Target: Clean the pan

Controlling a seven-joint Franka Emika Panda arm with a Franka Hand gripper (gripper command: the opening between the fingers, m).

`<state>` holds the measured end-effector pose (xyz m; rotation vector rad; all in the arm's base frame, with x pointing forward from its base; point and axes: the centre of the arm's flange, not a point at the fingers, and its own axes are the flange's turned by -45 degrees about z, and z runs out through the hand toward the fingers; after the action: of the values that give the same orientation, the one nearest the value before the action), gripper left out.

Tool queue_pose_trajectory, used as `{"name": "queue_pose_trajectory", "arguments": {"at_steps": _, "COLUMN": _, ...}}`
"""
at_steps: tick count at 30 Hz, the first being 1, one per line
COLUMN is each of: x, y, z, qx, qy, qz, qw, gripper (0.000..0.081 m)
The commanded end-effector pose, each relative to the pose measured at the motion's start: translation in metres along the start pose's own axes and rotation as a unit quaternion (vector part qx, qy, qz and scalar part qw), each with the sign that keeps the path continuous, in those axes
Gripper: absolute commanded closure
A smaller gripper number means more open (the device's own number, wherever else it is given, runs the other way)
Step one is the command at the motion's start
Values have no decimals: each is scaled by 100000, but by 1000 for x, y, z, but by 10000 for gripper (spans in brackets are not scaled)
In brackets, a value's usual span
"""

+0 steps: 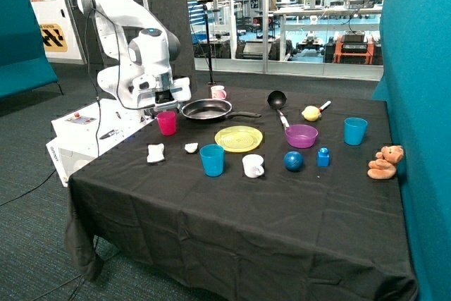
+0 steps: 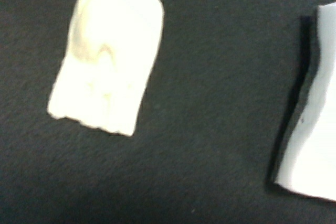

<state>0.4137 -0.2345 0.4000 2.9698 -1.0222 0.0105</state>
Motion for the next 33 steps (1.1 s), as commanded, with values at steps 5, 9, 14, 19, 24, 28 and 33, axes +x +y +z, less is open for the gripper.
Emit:
{"name": "queue_pose_trajectory", "arguments": {"at_steps": 5, "x": 9, "y": 29, "z": 8, "qx": -76, "qy": -327, "qz": 1923, "qw": 99981, "gripper": 0}}
{"name": "queue_pose_trajectory", "arguments": {"at_steps": 9, "x": 10, "y": 38, "z": 11, "qx": -80, "qy": -326, "qz": 3113, "qw": 99951, "gripper": 0}}
{"name": "queue_pose_trajectory", "arguments": {"at_steps": 14, "x": 13, "y": 42, "z": 17, "qx": -82, "qy": -326, "qz": 3708, "qw": 99931, "gripper": 18}}
{"name": "queue_pose_trajectory", "arguments": {"at_steps": 19, "x": 16, "y": 44, "z": 26, "qx": -82, "qy": -326, "qz": 3468, "qw": 99939, "gripper": 38}}
{"name": "queue_pose_trajectory", "arguments": {"at_steps": 24, "x": 18, "y": 50, "z": 34, "qx": -82, "qy": -326, "qz": 3545, "qw": 99937, "gripper": 784}}
{"name": "queue_pose_trajectory", "arguments": {"at_steps": 28, "x": 19, "y": 52, "z": 37, "qx": -82, "qy": -326, "qz": 3514, "qw": 99938, "gripper": 806}}
{"name": "queue_pose_trajectory", "arguments": {"at_steps": 33, "x": 21, "y": 56, "z": 45, "qx": -81, "qy": -326, "qz": 3373, "qw": 99943, "gripper": 808}}
